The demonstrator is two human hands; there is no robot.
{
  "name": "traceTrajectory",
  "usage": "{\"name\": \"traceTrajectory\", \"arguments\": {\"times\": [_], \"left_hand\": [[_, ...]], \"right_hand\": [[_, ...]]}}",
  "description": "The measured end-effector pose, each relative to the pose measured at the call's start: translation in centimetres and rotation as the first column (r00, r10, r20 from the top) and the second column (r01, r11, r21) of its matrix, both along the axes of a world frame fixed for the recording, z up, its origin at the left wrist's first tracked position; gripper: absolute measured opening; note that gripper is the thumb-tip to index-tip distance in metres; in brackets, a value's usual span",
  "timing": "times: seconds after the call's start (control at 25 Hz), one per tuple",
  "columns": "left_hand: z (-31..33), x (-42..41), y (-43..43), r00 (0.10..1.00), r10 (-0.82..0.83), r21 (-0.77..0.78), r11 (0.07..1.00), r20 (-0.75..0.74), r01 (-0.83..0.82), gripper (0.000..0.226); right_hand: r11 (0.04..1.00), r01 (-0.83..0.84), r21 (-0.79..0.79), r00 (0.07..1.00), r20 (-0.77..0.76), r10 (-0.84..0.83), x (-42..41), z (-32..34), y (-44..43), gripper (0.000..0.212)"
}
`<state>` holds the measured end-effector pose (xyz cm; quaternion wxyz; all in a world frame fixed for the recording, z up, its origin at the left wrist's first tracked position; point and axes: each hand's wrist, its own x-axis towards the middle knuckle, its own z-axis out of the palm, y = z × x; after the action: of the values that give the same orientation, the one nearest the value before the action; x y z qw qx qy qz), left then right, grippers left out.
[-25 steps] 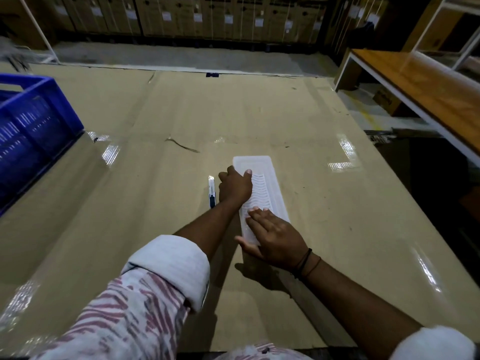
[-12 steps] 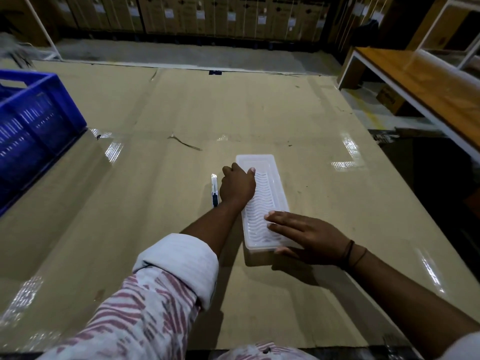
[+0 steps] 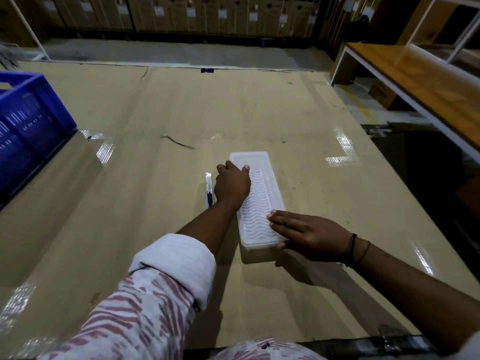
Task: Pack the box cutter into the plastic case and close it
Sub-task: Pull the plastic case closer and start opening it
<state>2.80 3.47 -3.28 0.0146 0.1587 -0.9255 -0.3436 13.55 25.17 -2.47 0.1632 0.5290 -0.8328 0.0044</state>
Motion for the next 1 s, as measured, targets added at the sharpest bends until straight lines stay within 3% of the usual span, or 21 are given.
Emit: {"name": "traceTrajectory", "arguments": {"times": [0.16,0.24,0.36,0.44,0.52,0.64,0.8,1.0], "left_hand": [[-0.1,-0.1,-0.2,1.000,-0.013,0.079,0.997,0.014,0.012,0.059],[-0.1,-0.1,-0.6,0.999,-0.023,0.163,0.986,0.023,0.019,0.060],[-0.2,0.4,-1.4,1.000,-0.022,0.267,0.964,0.018,0.016,0.053],[-0.5,1.1,-1.9,0.999,-0.026,0.391,0.920,0.046,0.006,0.048],[-0.5,2.3,-2.7,0.995,-0.026,0.536,0.843,0.101,-0.032,0.043],[-0.5,4.0,-3.5,0.988,-0.020,0.669,0.739,0.150,-0.086,0.041],[-0.4,4.9,-3.4,0.988,-0.023,0.755,0.647,0.156,-0.104,0.041],[0.6,4.4,-3.6,0.984,-0.053,0.746,0.659,0.171,-0.094,0.036]], "right_hand": [[0.999,0.050,0.017,0.994,0.100,-0.052,0.5,1.1,-0.4,0.047],[0.981,0.190,-0.029,0.961,0.213,-0.179,1.2,1.9,-1.6,0.050],[0.842,0.535,-0.067,0.804,0.346,-0.483,1.9,2.9,-5.6,0.066],[0.717,0.695,0.041,0.680,0.287,-0.675,1.5,3.0,-8.9,0.079],[0.609,0.780,0.146,0.569,0.241,-0.786,0.8,3.4,-11.9,0.082],[0.515,0.833,0.201,0.459,0.266,-0.848,-0.3,4.0,-14.5,0.068],[0.538,0.820,0.195,0.479,0.281,-0.832,-0.9,4.5,-14.5,0.056],[0.568,0.809,0.151,0.499,0.335,-0.799,-1.3,5.3,-13.3,0.058]]}}
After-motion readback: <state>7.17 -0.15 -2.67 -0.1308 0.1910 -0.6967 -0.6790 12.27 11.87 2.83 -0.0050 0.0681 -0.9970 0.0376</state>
